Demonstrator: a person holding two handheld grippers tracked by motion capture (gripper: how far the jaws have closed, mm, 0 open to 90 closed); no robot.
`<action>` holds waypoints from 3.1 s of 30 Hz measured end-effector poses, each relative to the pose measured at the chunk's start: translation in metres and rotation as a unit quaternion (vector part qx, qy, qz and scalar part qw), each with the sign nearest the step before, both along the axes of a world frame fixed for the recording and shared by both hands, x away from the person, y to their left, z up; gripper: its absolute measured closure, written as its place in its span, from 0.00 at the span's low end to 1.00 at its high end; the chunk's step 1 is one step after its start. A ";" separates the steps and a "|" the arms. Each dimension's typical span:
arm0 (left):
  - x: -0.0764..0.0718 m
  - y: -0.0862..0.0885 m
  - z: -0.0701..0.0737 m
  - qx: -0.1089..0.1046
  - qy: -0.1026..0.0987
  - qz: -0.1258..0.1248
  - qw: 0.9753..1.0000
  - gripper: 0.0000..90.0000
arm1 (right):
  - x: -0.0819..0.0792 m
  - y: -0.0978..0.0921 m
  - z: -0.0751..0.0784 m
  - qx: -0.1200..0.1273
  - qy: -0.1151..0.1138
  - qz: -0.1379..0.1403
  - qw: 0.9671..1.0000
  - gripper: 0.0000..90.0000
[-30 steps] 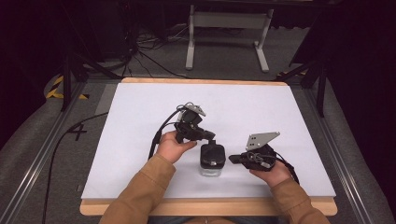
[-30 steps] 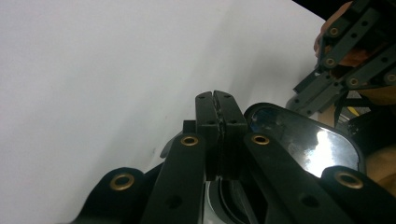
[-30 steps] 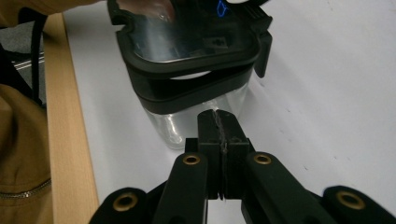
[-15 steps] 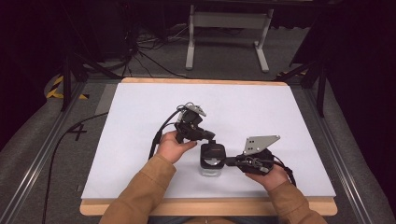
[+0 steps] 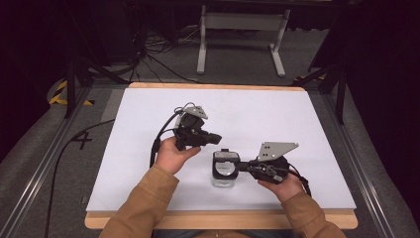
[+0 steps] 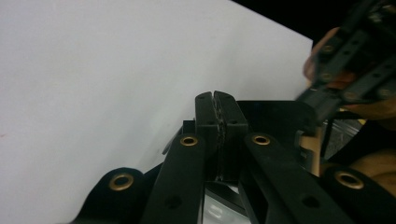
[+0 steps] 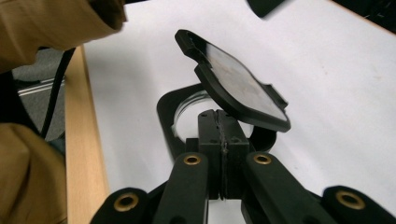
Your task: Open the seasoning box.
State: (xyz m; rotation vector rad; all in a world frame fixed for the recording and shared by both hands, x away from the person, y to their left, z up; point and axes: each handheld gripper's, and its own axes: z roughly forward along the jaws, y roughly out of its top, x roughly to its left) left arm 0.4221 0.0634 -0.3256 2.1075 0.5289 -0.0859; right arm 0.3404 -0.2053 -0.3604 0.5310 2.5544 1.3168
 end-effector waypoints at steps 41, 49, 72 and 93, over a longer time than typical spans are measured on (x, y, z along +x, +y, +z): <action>-0.009 -0.012 0.005 -0.019 -0.022 0.002 1.000 0.99 | -0.004 0.009 -0.006 -0.004 0.029 0.014 0.999 1.00; -0.001 -0.013 0.004 -0.026 -0.021 0.013 0.999 0.99 | -0.005 0.007 -0.011 -0.019 0.035 0.001 0.999 1.00; 0.004 -0.010 0.002 -0.029 -0.026 0.032 0.999 0.97 | -0.008 0.007 -0.014 -0.013 0.027 -0.006 1.000 1.00; -0.024 0.041 0.028 -0.021 -0.046 0.053 0.997 0.78 | 0.007 -0.011 0.017 0.013 -0.002 -0.019 1.000 0.93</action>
